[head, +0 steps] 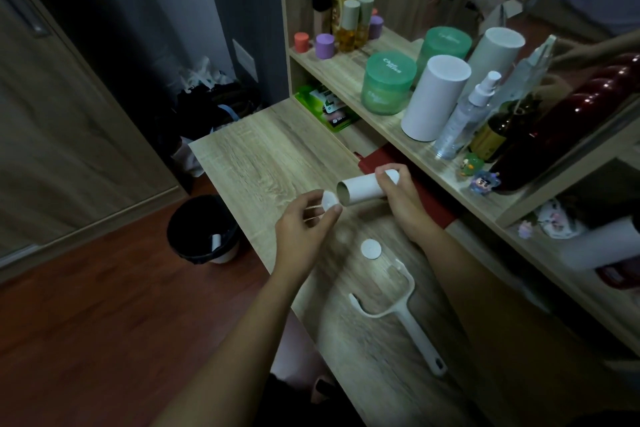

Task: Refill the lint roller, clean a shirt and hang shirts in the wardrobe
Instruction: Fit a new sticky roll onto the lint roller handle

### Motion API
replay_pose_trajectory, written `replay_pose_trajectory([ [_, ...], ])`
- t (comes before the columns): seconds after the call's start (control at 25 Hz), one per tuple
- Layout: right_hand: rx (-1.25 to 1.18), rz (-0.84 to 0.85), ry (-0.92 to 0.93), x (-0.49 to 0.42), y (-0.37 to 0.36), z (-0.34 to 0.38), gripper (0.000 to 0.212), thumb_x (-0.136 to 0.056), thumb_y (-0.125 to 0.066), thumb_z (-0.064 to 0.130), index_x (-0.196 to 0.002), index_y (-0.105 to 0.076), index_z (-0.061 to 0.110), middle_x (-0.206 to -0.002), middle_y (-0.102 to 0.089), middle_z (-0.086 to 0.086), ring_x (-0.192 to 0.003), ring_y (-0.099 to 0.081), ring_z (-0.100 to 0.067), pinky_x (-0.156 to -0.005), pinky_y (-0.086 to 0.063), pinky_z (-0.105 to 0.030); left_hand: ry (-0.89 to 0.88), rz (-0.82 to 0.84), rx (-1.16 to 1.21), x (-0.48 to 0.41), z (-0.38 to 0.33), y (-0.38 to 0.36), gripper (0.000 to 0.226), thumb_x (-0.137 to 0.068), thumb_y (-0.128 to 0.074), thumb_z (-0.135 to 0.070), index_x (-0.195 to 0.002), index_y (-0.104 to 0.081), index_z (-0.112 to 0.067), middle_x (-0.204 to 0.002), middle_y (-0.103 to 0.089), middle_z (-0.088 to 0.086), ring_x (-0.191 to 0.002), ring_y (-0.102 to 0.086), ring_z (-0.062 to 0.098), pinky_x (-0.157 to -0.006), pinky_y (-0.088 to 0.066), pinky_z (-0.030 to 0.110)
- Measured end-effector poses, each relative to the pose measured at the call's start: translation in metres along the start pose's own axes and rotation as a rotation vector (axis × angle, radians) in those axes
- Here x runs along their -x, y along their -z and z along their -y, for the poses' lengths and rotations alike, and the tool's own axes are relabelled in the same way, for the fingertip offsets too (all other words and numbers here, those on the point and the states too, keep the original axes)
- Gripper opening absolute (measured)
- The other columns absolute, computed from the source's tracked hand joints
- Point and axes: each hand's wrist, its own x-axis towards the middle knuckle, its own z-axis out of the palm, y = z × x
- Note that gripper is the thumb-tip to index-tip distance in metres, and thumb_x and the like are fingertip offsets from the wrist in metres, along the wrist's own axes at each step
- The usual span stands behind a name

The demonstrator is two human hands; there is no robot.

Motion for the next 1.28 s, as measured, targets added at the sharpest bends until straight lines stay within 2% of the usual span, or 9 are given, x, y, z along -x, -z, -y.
replay_pose_trajectory([
  [0.08, -0.016, 0.031, -0.004, 0.002, -0.005, 0.001, 0.016, -0.094, -0.048, 0.021, -0.108, -0.047, 0.015, -0.097, -0.05, 0.004, -0.081, -0.05, -0.004, -0.053, -0.041, -0.003, -0.036, -0.003, 0.035, 0.003, -0.013, 0.0, 0.033, -0.079, -0.073, -0.028, -0.11, -0.065, -0.021, -0.105, -0.066, -0.009, -0.087, -0.064, 0.004, -0.074, -0.052, 0.016],
  [0.4, -0.091, 0.045, -0.041, 0.003, -0.016, -0.001, 0.012, -0.093, -0.048, 0.02, -0.105, -0.047, 0.017, -0.1, -0.051, 0.0, -0.087, -0.052, -0.011, -0.066, -0.043, -0.02, -0.034, -0.005, 0.026, 0.006, -0.021, 0.006, 0.032, -0.078, -0.074, -0.025, -0.108, -0.063, -0.027, -0.104, -0.064, -0.015, -0.088, -0.065, 0.008, -0.074, -0.052, 0.015],
  [0.68, -0.115, 0.089, -0.023, -0.002, -0.018, 0.0, 0.013, -0.093, -0.048, 0.019, -0.105, -0.045, 0.017, -0.101, -0.049, 0.0, -0.087, -0.05, -0.011, -0.067, -0.042, -0.022, -0.054, -0.026, 0.038, 0.004, -0.024, 0.004, 0.033, -0.076, -0.076, -0.019, -0.107, -0.066, -0.021, -0.101, -0.065, -0.011, -0.082, -0.064, 0.0, -0.071, -0.049, 0.008],
  [0.8, -0.129, 0.114, -0.028, -0.002, -0.018, 0.002, 0.012, -0.093, -0.046, 0.018, -0.104, -0.043, 0.016, -0.098, -0.047, 0.002, -0.086, -0.05, -0.01, -0.067, -0.043, -0.022, -0.109, -0.034, -0.039, 0.002, -0.022, 0.004, 0.036, -0.077, -0.076, -0.022, -0.111, -0.068, -0.016, -0.102, -0.065, -0.006, -0.089, -0.066, 0.009, -0.077, -0.05, 0.012],
  [0.92, -0.146, 0.115, -0.034, -0.004, -0.018, 0.0, 0.004, -0.094, -0.046, 0.02, -0.096, -0.046, 0.023, -0.101, -0.048, -0.001, -0.087, -0.051, -0.012, -0.069, -0.044, -0.024, -0.177, -0.037, -0.094, 0.004, -0.025, 0.001, 0.034, -0.079, -0.074, -0.022, -0.111, -0.068, -0.015, -0.1, -0.062, -0.011, -0.091, -0.066, 0.01, -0.077, -0.05, 0.012],
  [1.0, -0.136, 0.118, -0.039, -0.004, -0.019, -0.003, 0.005, -0.094, -0.047, 0.023, -0.094, -0.047, 0.028, -0.108, -0.048, -0.005, -0.09, -0.051, -0.013, -0.072, -0.044, -0.025, -0.205, -0.05, -0.098, 0.006, -0.028, 0.001, 0.035, -0.078, -0.074, -0.02, -0.112, -0.068, -0.013, -0.097, -0.061, -0.016, -0.09, -0.064, 0.003, -0.077, -0.049, 0.01],
  [1.08, -0.135, 0.127, -0.03, -0.004, -0.02, -0.003, 0.008, -0.095, -0.044, 0.026, -0.103, -0.046, 0.027, -0.113, -0.046, -0.004, -0.098, -0.05, -0.015, -0.077, -0.044, -0.025, -0.227, -0.053, -0.111, 0.006, -0.031, 0.002, 0.04, -0.077, -0.075, -0.02, -0.115, -0.066, -0.013, -0.097, -0.061, -0.017, -0.087, -0.061, -0.003, -0.077, -0.048, 0.007],
  [1.2, -0.163, 0.119, -0.023, -0.007, -0.019, -0.009, 0.039, -0.099, -0.03, 0.038, -0.136, -0.031, 0.028, -0.123, -0.041, 0.003, -0.113, -0.044, -0.015, -0.092, -0.039, -0.03, -0.252, -0.07, -0.171, 0.004, -0.034, 0.004, 0.043, -0.079, -0.073, -0.023, -0.119, -0.062, -0.014, -0.103, -0.061, -0.012, -0.088, -0.06, 0.0, -0.078, -0.046, 0.006],
  [1.28, 0.052, 0.058, -0.036, -0.009, -0.011, -0.025, 0.048, -0.098, -0.027, 0.042, -0.143, -0.024, 0.025, -0.129, -0.044, -0.002, -0.12, -0.045, -0.019, -0.1, -0.036, -0.036, -0.268, -0.118, -0.188, 0.004, -0.038, 0.007, 0.042, -0.079, -0.072, -0.025, -0.119, -0.062, -0.016, -0.104, -0.061, -0.012, -0.091, -0.06, 0.003, -0.079, -0.047, 0.008],
])
